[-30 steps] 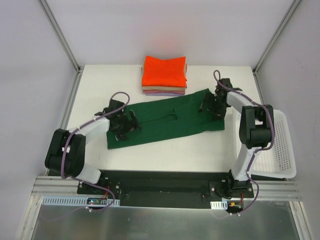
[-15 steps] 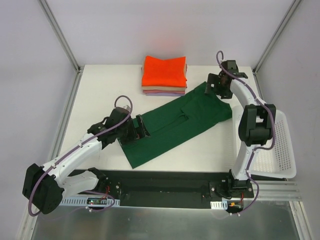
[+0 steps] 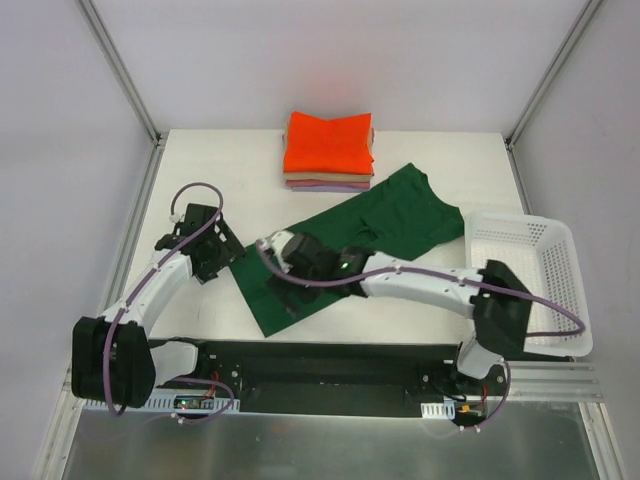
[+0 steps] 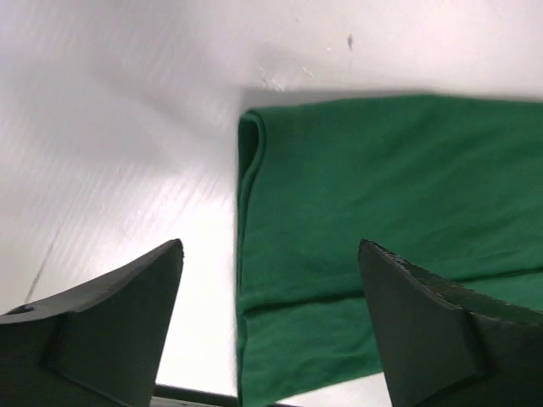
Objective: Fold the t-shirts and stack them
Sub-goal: Rotate the tshirt 30 degrees, then grab the bottom of the folded rectangular tshirt with both arms
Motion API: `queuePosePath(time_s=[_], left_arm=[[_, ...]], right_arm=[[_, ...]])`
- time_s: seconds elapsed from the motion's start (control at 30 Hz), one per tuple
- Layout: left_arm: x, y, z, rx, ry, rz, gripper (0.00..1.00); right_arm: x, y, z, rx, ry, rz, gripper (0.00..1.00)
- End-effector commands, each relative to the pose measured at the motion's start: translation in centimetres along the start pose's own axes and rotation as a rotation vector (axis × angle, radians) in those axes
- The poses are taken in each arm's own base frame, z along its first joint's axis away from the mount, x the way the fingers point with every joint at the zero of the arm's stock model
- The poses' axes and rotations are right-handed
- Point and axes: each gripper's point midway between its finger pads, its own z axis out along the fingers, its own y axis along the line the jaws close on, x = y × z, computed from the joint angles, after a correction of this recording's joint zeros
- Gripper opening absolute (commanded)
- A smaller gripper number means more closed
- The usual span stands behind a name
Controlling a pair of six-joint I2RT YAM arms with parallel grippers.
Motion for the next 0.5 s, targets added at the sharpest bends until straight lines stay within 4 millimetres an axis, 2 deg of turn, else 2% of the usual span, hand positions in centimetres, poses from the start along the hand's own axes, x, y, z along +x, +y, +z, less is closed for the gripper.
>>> queuePosePath(time_s=[0.0,0.03,0.1,0.17,0.27,0.37,0.47], left_arm=[[0.2,-0.3,2.6,0.065,0.061,0.020,0.80],[0.2,-0.2,2.9,0.056,0.074,0.004,0.78],[-0.1,-0.6,3.7,0.079,0.091,0.006,0.74],[-0.2,-0.8,4.4,0.084,0.115,-0.002,0.70],[0.3,-0.9,5.2,0.082,0.161,-0.020,0.66],[0.9,-0.8,5.8,0.084,0.192,-0.019,0.61],[1.3,-0.2,6.5,0.058,0.199,-0.026,0.52]], right_arm=[[-1.6,7.9,3.0,-0.095,-0.039,-0.167,0.94],[-2.0,9.0,3.4,-0.117,-0.049,-0.189,0.91],[-1.3,11.6,5.1,-0.164,-0.032,-0.239,0.86],[-0.6,12.4,6.6,-0.174,0.003,-0.251,0.83],[0.2,12.4,8.6,-0.167,0.017,-0.271,0.73],[1.2,11.5,10.2,-0.123,0.046,-0.297,0.69],[2.0,11.4,11.3,-0.125,0.059,-0.308,0.66]])
